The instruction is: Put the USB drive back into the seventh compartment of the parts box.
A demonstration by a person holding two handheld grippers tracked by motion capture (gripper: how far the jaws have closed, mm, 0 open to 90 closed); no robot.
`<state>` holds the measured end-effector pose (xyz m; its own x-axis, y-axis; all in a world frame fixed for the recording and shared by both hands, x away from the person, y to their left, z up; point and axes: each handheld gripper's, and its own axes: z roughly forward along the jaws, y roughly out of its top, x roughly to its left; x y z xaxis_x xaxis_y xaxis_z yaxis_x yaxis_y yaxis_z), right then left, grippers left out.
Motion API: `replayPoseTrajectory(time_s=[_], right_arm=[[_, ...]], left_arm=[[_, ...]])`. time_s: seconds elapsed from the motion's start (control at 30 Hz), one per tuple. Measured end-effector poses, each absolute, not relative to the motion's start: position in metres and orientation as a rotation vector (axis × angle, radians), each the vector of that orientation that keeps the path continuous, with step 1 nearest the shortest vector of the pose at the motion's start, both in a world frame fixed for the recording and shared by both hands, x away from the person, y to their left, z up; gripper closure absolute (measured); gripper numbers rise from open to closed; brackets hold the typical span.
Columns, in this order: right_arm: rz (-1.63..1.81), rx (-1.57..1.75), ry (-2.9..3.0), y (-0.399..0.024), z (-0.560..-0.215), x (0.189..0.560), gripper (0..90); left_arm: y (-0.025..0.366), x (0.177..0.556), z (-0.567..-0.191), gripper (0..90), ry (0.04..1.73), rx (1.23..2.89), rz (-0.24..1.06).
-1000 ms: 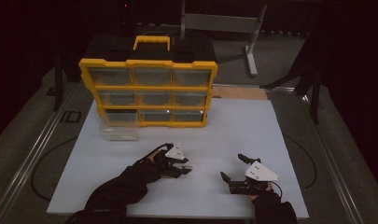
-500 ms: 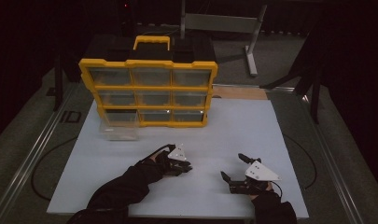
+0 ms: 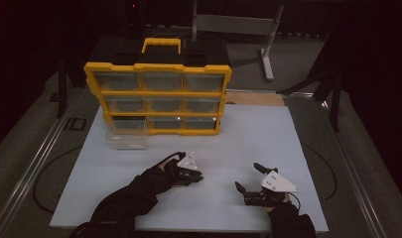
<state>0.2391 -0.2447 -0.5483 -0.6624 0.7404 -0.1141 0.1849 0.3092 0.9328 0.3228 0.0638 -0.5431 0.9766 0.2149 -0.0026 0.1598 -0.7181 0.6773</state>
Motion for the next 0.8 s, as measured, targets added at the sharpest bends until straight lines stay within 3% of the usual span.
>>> replayPoseTrajectory(time_s=[0.8], right_arm=[[1.343,0.812,2.046,-0.244,-0.549,0.239,8.8]], left_arm=[[0.085,0.314,-0.508,79.9,0.241,2.375,0.102]])
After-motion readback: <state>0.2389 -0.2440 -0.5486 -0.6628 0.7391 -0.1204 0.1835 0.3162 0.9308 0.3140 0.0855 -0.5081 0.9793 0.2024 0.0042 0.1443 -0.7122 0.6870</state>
